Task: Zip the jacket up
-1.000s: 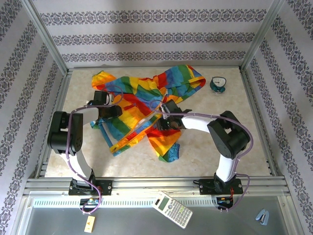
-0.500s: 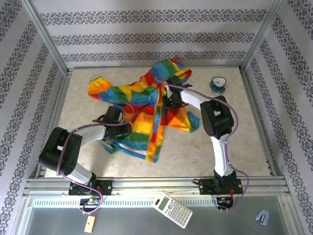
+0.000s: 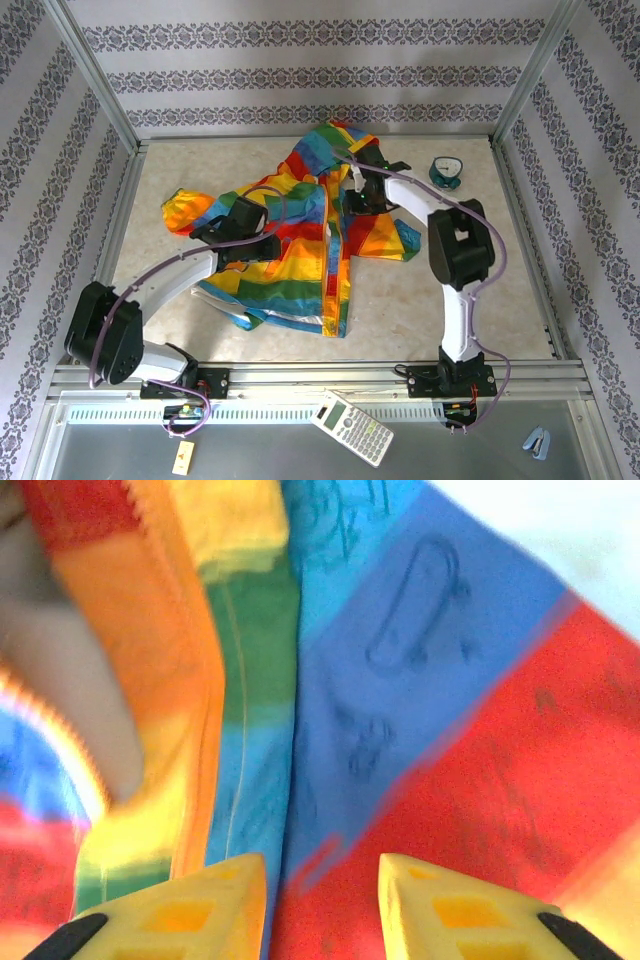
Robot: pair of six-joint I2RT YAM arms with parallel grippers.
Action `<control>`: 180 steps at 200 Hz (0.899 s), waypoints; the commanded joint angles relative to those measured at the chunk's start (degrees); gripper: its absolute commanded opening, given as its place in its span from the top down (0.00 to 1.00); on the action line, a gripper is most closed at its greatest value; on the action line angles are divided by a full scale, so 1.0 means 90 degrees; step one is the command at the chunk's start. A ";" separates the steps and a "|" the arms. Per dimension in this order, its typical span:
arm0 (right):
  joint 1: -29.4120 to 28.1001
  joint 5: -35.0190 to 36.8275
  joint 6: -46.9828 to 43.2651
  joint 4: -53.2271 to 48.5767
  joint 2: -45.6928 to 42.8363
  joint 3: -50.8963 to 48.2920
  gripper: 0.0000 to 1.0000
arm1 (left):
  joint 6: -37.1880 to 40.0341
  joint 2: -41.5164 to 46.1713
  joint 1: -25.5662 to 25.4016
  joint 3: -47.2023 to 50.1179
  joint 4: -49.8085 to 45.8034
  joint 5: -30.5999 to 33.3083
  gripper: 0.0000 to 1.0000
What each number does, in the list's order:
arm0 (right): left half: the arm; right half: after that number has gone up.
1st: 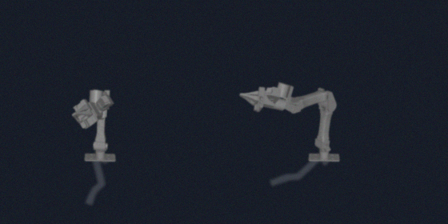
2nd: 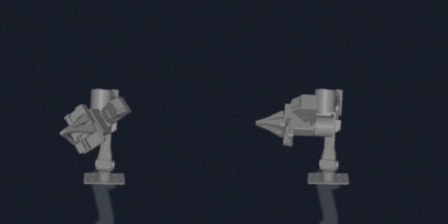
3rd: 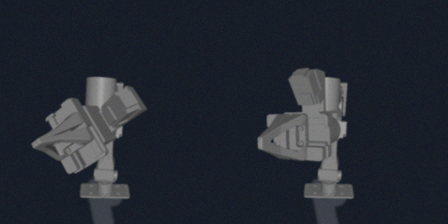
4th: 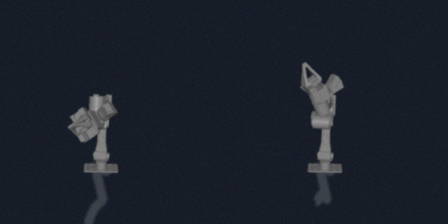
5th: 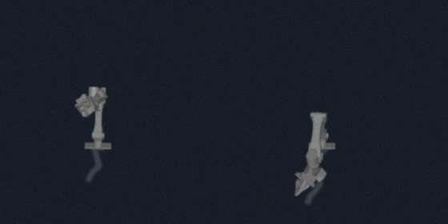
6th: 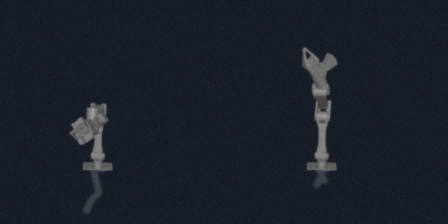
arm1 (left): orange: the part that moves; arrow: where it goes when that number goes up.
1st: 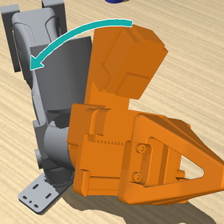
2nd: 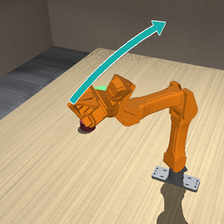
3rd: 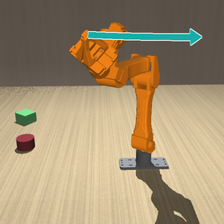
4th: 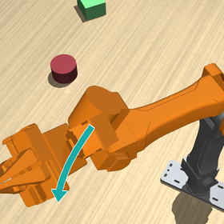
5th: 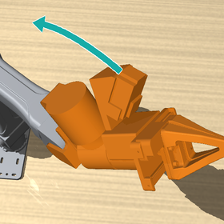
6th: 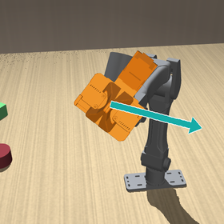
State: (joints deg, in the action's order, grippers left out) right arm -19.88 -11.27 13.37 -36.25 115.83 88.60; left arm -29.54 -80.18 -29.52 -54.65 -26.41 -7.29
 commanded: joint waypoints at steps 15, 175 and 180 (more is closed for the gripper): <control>-0.0092 -0.0320 0.0407 0.0176 -0.1287 -0.1771 0.60 | -0.0016 -0.0425 -0.1422 -0.0250 -0.1104 0.0869 0.67; -0.1245 0.0033 0.0989 0.1385 -0.0709 -0.2685 0.92 | -0.0973 -0.1879 -0.2582 0.0985 0.1506 0.0488 0.79; -0.1222 0.0099 0.0897 0.1293 -0.0631 -0.2574 0.94 | -0.0971 -0.1793 -0.2482 0.1059 0.1615 0.0432 0.84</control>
State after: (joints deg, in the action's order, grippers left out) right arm -30.68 -12.91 25.63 -33.06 104.12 62.08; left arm -36.62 -95.72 -54.24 -50.11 -16.91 -1.87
